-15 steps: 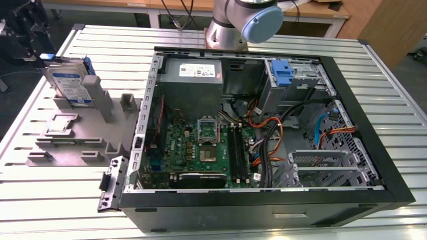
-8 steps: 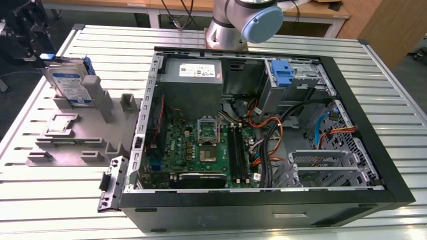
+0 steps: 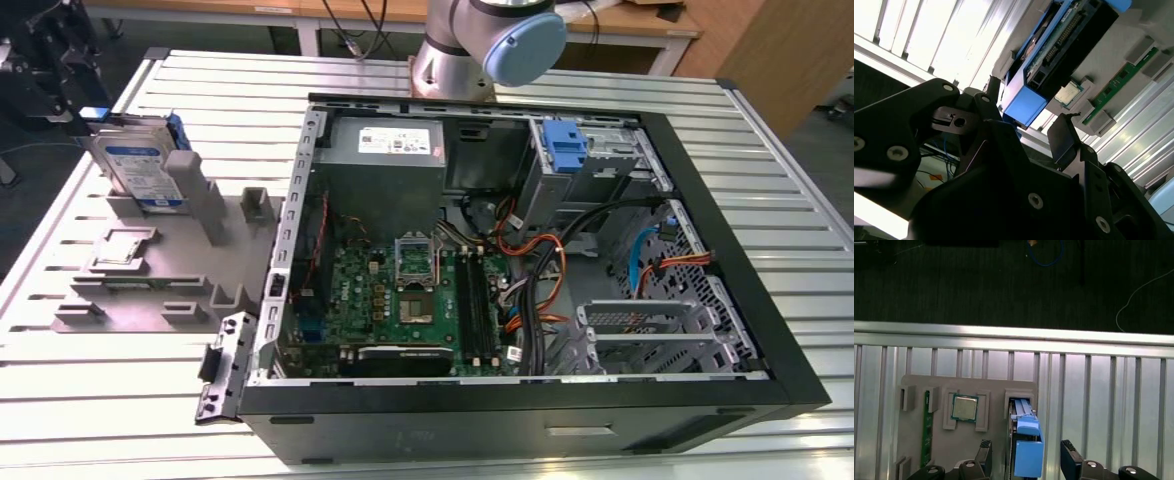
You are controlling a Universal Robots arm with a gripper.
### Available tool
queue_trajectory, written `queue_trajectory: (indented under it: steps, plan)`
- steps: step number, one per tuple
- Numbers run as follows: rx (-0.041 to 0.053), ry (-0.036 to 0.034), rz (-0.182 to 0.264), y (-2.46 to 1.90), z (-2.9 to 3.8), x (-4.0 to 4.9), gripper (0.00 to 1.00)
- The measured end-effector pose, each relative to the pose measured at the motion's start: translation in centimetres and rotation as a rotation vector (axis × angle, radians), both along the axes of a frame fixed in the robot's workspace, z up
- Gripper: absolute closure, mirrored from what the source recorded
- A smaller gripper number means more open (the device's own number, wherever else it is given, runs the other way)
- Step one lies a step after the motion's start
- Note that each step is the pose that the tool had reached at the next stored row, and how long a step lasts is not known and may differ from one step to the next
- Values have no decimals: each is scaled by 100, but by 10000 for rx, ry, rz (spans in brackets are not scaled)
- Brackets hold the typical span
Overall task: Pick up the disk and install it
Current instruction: 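Pick up the disk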
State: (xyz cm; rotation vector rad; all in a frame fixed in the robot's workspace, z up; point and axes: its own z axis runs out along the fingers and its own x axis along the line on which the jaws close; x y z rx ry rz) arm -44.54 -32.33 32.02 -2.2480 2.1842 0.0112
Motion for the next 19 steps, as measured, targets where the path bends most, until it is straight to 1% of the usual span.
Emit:
queue_trajectory:
  steps: [3, 4, 17, 19]
  plan:
    - [0, 1, -472, 0, -6, 0, 35]
    - [0, 1, -510, 0, -6, 0, 35]
    - [0, 1, -518, 0, -6, 0, 35]
    - [2, -4, -519, 0, -15, 0, 35]
